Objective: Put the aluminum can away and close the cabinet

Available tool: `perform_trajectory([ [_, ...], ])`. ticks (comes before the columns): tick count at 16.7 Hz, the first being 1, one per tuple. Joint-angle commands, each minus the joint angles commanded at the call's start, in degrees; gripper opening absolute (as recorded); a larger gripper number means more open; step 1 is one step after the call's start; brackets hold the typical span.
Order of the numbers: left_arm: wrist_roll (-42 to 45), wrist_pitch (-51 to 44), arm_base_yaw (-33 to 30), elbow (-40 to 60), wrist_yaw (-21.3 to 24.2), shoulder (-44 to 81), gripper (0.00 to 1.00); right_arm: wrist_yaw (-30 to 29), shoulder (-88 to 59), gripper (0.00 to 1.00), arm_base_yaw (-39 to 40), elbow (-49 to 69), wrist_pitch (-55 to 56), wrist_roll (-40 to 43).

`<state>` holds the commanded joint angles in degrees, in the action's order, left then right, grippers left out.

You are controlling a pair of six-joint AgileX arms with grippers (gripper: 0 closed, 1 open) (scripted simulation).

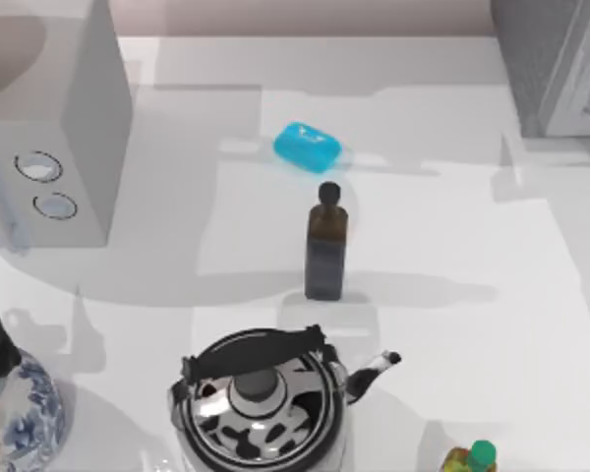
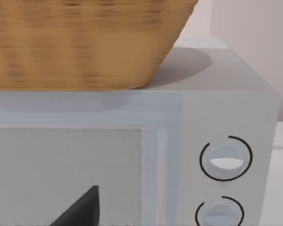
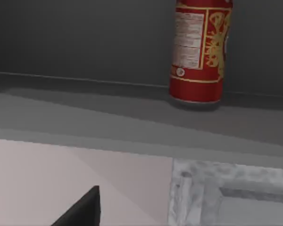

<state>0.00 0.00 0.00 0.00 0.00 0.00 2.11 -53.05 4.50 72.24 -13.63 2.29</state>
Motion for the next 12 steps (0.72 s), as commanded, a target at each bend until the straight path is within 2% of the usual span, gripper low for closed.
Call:
perform_trajectory([
  [6, 0.0, 0.0, 0.0, 0.0, 0.0, 0.0, 1.0, 0.36, 30.96, 1.0, -1.84, -43.54, 8.86, -0.21],
  [9, 0.0, 0.0, 0.0, 0.0, 0.0, 0.0, 1.0, -0.43, 42.32, 1.0, -2.97, -58.2, 11.52, -0.84],
  [12, 0.0, 0.0, 0.0, 0.0, 0.0, 0.0, 1.0, -1.43, 49.75, 1.0, -3.95, -67.79, 13.04, -1.67],
])
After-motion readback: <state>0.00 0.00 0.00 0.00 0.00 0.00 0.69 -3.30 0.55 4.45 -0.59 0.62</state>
